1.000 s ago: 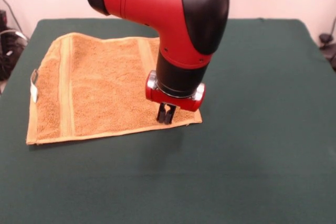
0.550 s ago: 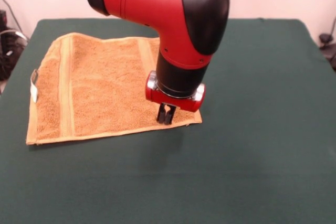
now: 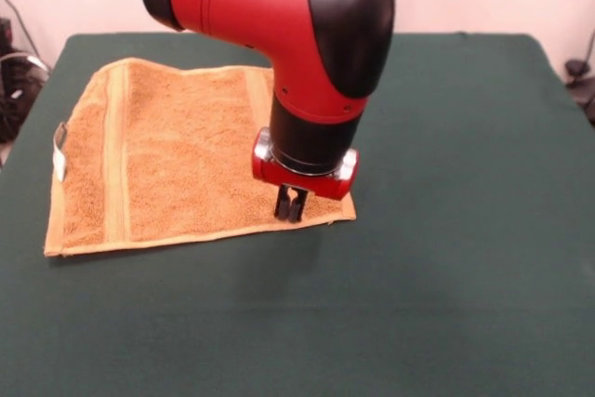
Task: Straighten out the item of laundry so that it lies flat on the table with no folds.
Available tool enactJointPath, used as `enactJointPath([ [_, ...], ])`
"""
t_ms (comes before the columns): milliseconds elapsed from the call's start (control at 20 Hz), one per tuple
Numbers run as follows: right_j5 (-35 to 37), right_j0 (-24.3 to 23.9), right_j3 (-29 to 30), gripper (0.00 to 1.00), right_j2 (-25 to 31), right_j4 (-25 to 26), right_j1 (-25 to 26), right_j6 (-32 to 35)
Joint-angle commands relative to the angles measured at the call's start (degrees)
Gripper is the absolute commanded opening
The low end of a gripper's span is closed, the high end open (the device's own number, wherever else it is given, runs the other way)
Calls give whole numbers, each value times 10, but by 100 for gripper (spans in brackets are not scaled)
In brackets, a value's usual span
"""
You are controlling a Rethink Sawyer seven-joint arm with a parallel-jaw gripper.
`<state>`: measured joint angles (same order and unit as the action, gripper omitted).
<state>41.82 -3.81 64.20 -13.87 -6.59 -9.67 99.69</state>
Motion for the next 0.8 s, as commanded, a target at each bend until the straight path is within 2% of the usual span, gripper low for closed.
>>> enactJointPath([
  [50, -70, -45, 78, 0, 92, 72, 10, -81],
  [300, -44, -64, 104, 0, 100, 101, -44, -86],
  [450, -21, -72, 78, 0, 112, 115, -37, -83],
  [800, -25, -83, 87, 0, 135, 144, -44, -68],
])
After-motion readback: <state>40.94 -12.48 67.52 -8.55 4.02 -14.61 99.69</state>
